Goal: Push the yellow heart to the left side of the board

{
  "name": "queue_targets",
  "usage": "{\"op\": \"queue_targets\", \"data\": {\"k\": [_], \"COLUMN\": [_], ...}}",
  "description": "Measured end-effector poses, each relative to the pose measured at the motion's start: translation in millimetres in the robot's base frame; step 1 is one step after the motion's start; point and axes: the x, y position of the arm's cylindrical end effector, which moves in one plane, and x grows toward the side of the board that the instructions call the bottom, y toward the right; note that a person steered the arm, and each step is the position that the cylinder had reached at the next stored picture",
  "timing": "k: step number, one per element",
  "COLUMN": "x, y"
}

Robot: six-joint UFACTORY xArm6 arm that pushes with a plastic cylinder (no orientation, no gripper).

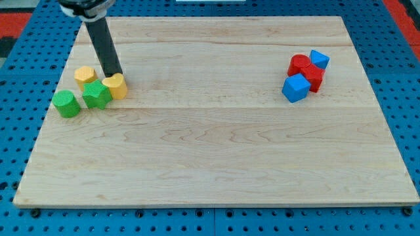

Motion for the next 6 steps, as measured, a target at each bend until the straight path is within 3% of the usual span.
{"op": "queue_targets", "data": {"k": [2,3,4,5,6], "x": [71.2,45.7,85.4,121.2,98.0], "y": [25.9,65.7,77.9,-9.9,3.1]}}
